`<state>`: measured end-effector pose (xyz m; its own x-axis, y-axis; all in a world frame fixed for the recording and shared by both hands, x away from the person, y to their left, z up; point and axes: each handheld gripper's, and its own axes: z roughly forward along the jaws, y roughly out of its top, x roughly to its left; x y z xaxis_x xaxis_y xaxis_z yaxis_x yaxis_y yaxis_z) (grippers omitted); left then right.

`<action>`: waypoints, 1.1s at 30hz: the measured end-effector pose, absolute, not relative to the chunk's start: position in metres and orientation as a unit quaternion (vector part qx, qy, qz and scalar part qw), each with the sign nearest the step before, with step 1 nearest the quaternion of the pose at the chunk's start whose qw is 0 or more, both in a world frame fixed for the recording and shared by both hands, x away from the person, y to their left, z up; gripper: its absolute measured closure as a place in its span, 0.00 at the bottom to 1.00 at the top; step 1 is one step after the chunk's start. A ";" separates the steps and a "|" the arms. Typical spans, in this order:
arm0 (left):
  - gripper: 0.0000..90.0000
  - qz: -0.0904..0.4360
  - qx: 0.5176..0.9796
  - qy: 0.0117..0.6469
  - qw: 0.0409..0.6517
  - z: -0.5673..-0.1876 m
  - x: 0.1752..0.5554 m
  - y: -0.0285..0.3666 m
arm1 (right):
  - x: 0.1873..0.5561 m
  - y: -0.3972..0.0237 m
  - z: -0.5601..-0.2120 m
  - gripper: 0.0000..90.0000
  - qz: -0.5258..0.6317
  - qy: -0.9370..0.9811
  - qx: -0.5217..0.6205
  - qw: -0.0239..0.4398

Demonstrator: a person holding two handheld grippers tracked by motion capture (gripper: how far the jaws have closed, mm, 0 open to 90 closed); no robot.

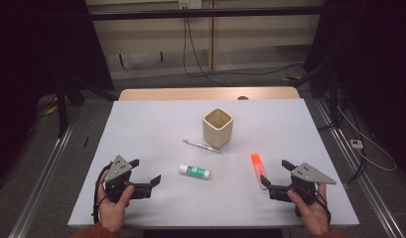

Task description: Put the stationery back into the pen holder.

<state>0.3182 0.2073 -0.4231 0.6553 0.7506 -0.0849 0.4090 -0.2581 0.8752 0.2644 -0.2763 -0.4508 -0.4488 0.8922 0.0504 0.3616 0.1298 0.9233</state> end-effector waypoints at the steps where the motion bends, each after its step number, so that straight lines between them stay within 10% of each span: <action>1: 0.07 0.178 0.774 0.374 0.479 -0.424 0.319 0.208 | 0.264 -0.275 -0.450 0.08 0.490 0.701 0.440 0.273; 19: 0.07 0.141 0.787 0.374 0.471 -0.429 0.313 0.197 | 0.281 -0.248 -0.442 0.29 0.455 0.768 0.410 0.191; 33: 0.07 0.149 0.788 0.366 0.472 -0.428 0.316 0.198 | 0.301 -0.243 -0.444 0.95 0.417 0.795 0.424 0.118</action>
<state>0.3158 0.1984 -0.4282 0.6876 0.7177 -0.1099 0.4354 -0.2864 0.8535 0.3014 -0.2425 -0.4440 -0.6122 0.7730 0.1666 0.5763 0.2919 0.7633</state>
